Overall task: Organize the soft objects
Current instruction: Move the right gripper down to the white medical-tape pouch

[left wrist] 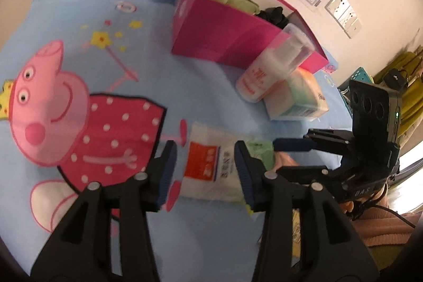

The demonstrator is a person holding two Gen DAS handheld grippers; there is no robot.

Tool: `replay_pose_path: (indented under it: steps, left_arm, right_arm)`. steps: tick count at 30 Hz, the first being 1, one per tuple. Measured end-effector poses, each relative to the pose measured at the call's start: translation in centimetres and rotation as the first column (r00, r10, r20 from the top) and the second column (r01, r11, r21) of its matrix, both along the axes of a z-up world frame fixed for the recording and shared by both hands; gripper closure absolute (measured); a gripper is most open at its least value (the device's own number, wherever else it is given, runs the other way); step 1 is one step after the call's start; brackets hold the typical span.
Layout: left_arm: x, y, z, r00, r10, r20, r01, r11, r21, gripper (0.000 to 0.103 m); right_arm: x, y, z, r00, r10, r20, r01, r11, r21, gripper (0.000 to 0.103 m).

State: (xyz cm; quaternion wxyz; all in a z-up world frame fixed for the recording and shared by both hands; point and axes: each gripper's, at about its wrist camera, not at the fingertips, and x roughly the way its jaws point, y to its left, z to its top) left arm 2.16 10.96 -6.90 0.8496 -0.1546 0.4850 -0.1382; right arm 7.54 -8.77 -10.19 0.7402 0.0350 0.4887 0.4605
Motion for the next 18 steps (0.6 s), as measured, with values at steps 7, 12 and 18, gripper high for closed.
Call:
replay_pose_path:
  steps: [7,12,18]
  left_arm:
    - [-0.2,0.6,-1.8,0.999,-0.013,-0.045,0.012,1.000,-0.029,0.052]
    - [-0.2,0.8,-1.9,0.998,-0.041,-0.042,0.038,0.998,-0.052,0.048]
    - [-0.3,0.2,-1.8,0.995,-0.091,-0.028,0.090,0.994,-0.058,0.036]
  right_arm:
    - [0.2,1.3,-0.1,1.000,0.006,0.014,-0.006,1.000,0.003,0.051]
    - [0.2,1.9,-0.5,0.998,0.016,0.052,-0.015,1.000,-0.024,0.086]
    - [0.0,2.1,0.5,0.994,0.029,0.102,-0.028,1.000,-0.007,0.092]
